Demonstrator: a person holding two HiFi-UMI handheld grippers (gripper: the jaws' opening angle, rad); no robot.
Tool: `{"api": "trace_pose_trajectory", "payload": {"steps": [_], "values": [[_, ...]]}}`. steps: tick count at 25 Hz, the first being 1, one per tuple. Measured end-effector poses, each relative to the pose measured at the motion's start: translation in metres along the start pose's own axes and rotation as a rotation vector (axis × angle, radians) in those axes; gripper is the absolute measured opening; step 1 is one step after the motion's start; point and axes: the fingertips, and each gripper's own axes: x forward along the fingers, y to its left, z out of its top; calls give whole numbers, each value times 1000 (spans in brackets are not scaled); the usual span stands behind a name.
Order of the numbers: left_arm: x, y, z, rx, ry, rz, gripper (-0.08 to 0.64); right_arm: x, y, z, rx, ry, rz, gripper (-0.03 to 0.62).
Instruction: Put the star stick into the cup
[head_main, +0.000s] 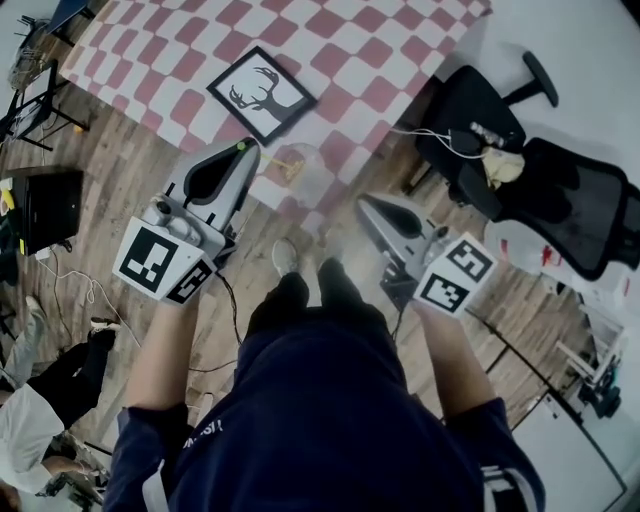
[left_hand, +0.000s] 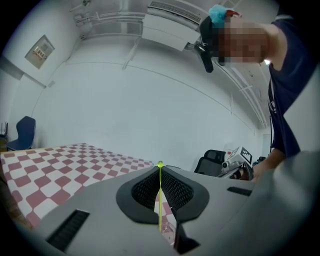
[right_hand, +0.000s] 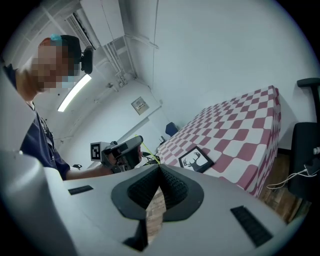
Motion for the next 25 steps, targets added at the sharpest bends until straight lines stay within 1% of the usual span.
{"api": "trace_pose_trajectory", "payload": {"steps": [6, 11, 14, 18, 20, 23, 25], "values": [[24, 4, -20, 79, 56, 2, 34, 3, -23, -4, 31, 28, -5, 15], [39, 4, -37, 132, 116, -5, 34, 4, -33, -3, 55, 38, -2, 15], [45, -1, -47, 188, 145, -23, 34, 4, -38, -3, 63, 44, -5, 15], [49, -13, -55, 281, 163, -54, 34, 3, -41, -6, 73, 52, -5, 15], [50, -19, -57, 315, 166, -68, 34, 4, -41, -8, 79, 54, -2, 15], [50, -26, -59, 333, 157, -79, 34, 4, -40, -10, 83, 62, 4, 15], [48, -32, -61, 318, 148, -87, 35, 4, -39, -13, 86, 67, 6, 15]]}}
